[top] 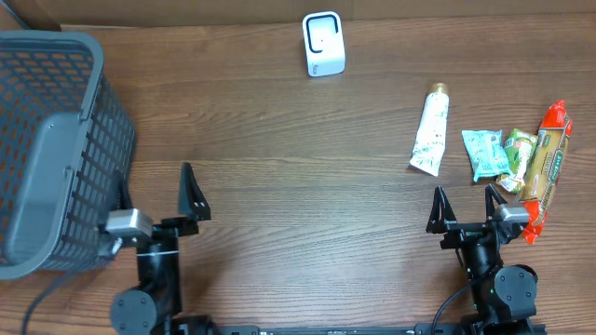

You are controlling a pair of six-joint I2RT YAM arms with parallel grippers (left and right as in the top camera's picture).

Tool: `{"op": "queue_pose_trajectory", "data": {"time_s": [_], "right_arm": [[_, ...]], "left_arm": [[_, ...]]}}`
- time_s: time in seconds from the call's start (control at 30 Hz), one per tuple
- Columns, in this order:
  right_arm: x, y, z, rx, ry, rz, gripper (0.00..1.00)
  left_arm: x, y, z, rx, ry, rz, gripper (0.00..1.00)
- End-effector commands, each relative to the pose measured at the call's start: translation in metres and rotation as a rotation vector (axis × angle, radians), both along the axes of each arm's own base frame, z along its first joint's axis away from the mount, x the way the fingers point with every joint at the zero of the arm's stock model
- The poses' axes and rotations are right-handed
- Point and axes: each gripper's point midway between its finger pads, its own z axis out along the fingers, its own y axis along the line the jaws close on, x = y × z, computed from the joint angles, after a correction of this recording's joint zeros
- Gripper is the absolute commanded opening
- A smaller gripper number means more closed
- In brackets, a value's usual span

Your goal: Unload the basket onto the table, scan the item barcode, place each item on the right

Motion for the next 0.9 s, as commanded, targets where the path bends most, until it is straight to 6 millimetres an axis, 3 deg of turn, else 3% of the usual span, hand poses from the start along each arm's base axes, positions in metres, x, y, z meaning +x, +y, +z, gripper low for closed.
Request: {"op": "queue_pose_trajectory", "data": {"time_s": [0.0,0.37,0.6,0.77,0.87], "right_arm": [[0.000,0.000,-0.001,-0.007,-0.007,-0.001,1.00],[0.000,0.000,-0.001,-0.007,-0.007,-0.001,1.00],[0.000,0.000,-0.001,-0.007,-0.007,-0.001,1.00],[0.000,0.000,-0.001,-0.007,-0.007,-0.001,1.00],[0.000,0.000,-0.001,-0.007,-0.007,-0.001,1.00]], "left_arm": [[-0.004,0.000,-0.019,-0.010,-0.031,0.002,1.00],[0.003,0.000,-0.078,-0.046,0.048,-0.008,1.00],[0.007,0.000,-0.100,-0.054,0.140,-0.007,1.00],[0.009,0.001,-0.152,-0.070,0.350,-0.002,1.00],[0.009,0.001,-0.152,-0.067,0.351,-0.001,1.00]]}}
